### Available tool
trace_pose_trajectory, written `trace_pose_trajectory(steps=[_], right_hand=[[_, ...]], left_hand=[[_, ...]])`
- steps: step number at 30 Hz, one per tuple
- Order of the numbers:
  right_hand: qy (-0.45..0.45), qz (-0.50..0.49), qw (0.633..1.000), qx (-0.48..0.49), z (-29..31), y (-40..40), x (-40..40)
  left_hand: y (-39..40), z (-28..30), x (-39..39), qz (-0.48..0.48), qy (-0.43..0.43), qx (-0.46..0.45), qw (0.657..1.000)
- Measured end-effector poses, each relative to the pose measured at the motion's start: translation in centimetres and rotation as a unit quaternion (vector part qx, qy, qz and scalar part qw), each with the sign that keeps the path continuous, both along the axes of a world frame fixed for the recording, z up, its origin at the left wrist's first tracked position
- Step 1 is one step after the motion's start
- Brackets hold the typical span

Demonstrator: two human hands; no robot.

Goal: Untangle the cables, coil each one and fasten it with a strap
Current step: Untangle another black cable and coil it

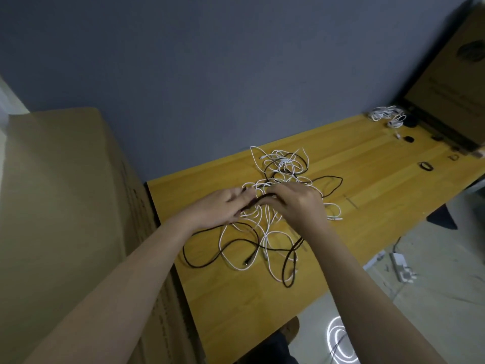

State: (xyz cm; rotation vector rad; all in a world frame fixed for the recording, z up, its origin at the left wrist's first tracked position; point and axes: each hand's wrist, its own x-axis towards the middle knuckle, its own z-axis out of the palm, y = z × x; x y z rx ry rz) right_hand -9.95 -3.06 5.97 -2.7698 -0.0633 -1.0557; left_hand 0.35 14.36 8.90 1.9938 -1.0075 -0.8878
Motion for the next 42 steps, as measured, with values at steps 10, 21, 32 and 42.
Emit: trace_pose_trajectory(steps=[10, 21, 32, 42], right_hand=[[0.229, -0.058, 0.909, 0.343, -1.4, -1.1, 0.7], [0.198, -0.151, 0.864, 0.437, -7.5, 2.7, -1.3], [0.403, -0.109, 0.908, 0.008, -7.0, 4.2, -0.5], [0.025, 0.115, 0.988, -0.097, -4.0, 5.7, 0.1]], left_hand=[[-0.1, 0.3, 0.5, 0.051, 0.104, -0.082, 0.990], [-0.2, 1.1, 1.8, 0.272, 0.240, -0.255, 0.896], [-0.7, 0.0, 1.3, 0.181, 0.262, -0.297, 0.900], [-0.8, -1.8, 1.6, 0.102, -0.030, -0.066, 0.992]])
